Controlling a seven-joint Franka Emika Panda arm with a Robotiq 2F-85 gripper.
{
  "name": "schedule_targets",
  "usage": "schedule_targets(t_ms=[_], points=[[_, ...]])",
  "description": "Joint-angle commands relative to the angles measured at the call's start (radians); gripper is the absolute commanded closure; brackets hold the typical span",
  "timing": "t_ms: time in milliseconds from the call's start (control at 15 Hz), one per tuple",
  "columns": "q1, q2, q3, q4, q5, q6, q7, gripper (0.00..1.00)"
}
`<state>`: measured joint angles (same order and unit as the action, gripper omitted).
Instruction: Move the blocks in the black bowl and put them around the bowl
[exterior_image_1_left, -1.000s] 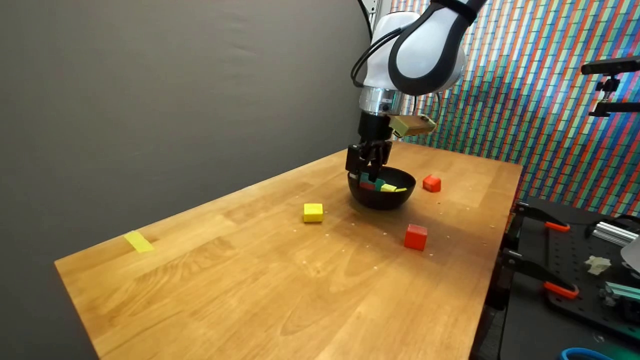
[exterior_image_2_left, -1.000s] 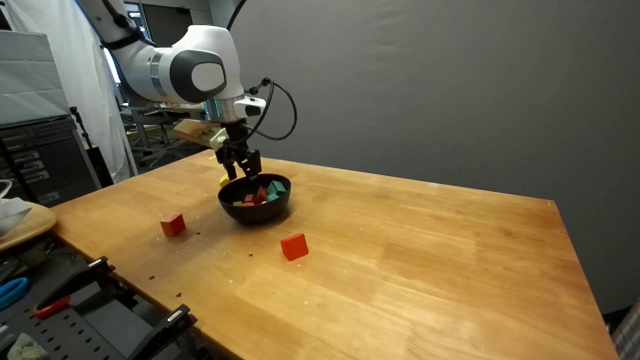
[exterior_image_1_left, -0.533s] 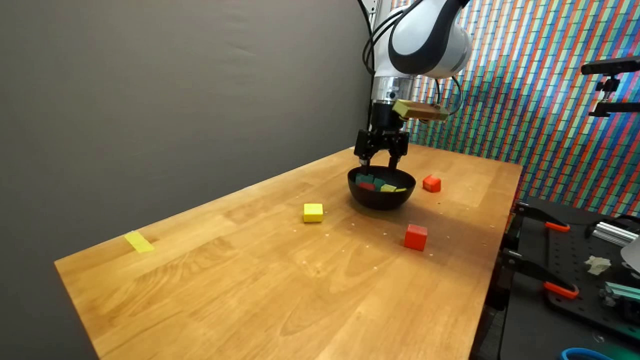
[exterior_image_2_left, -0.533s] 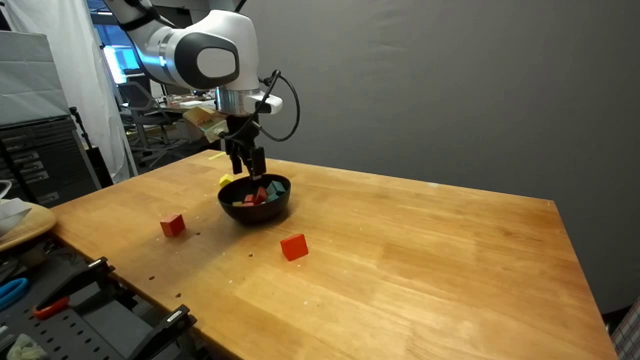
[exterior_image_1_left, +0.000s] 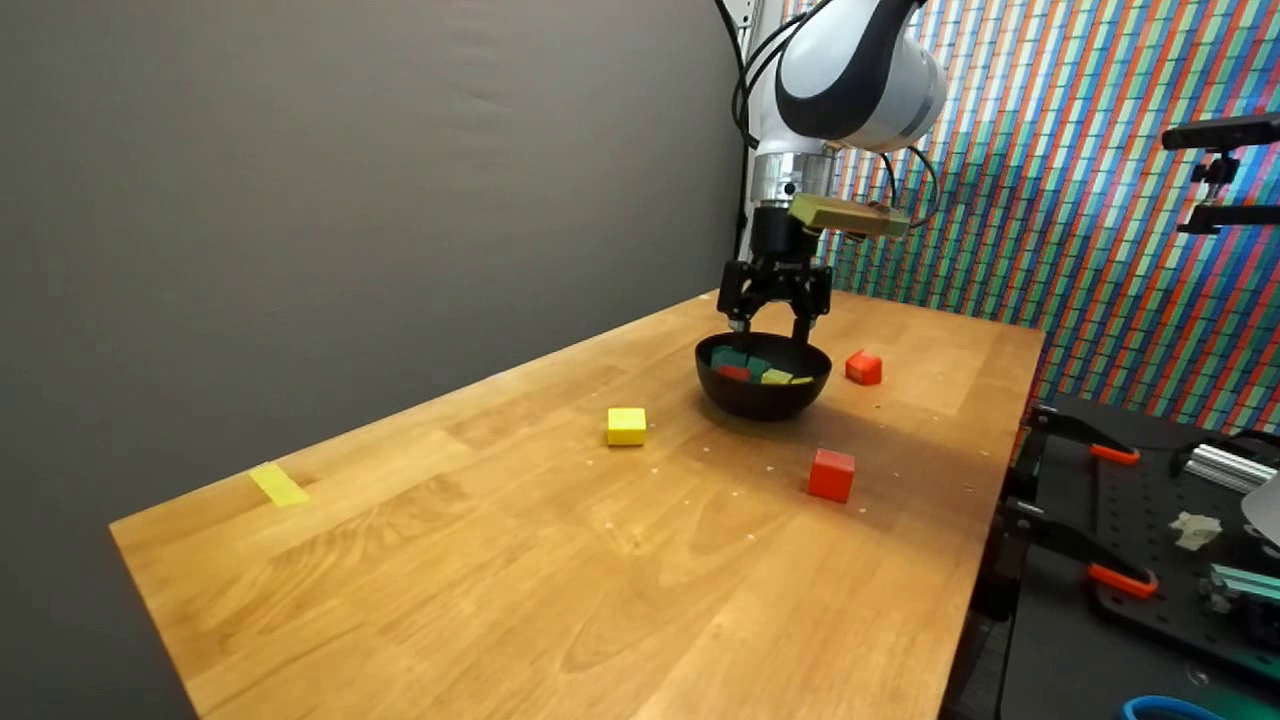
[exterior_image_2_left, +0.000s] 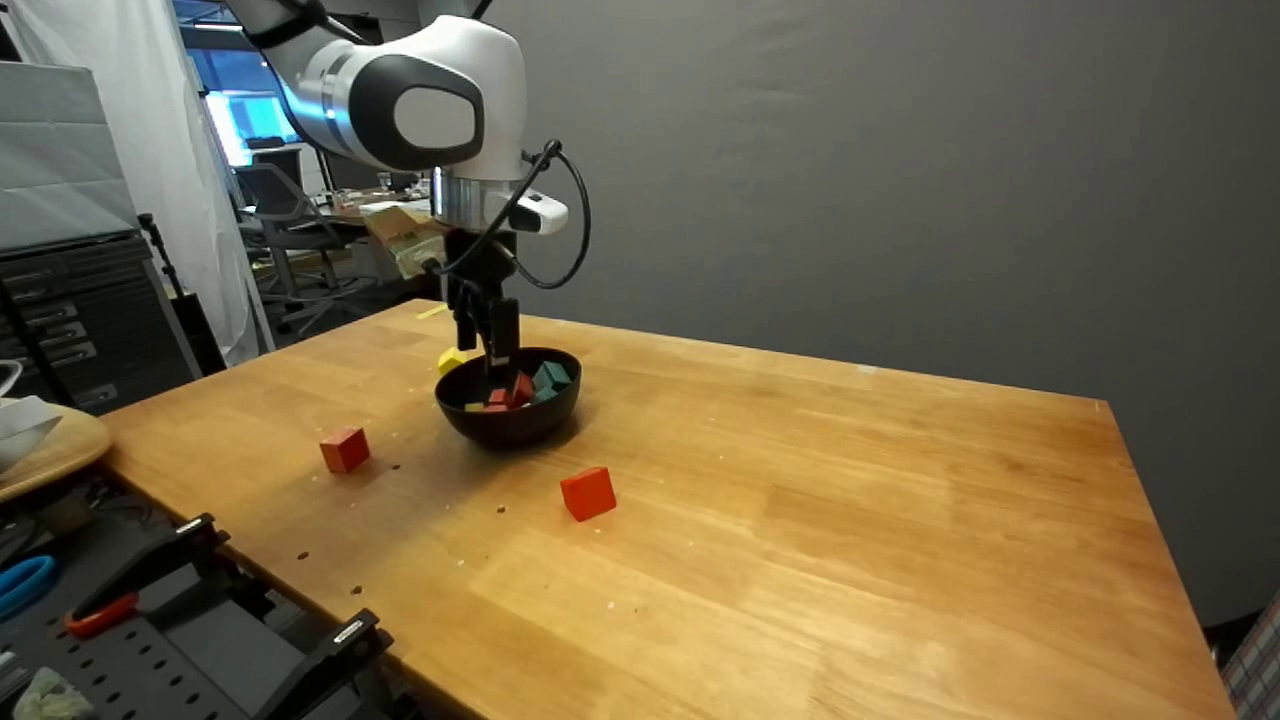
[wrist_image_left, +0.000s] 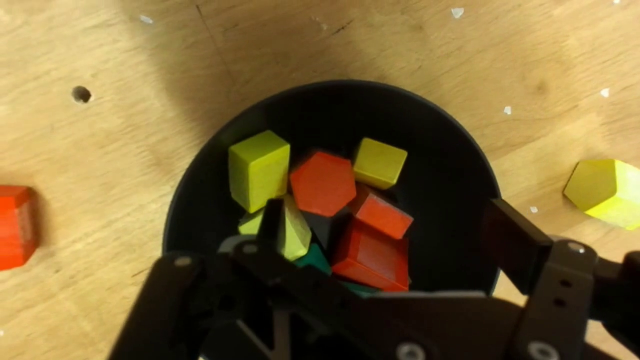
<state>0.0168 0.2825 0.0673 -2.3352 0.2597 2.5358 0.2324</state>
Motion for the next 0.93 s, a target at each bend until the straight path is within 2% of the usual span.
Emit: schedule_targets(t_ms=[0,267,533,667,733,800,867], points=[[0.015,0.048,-0.012,0.052,0.035,-0.024,0.087,0.0],[0.02,0.104,0.002,0.101,0.112,-0.006,0.163,0.0],[0.046,0.146,-0.021,0.133,0.12,0.042,0.247,0.02],[0.054,0.155,-0.036,0.135,0.111,0.067,0.285,0.09],[0.059,0.159,-0.046,0.133,0.104,0.08,0.304,0.15],[0.062,0.16,-0.054,0.127,0.104,0.097,0.318,0.31],[0.062,0.162,-0.059,0.123,0.11,0.108,0.326,0.37]])
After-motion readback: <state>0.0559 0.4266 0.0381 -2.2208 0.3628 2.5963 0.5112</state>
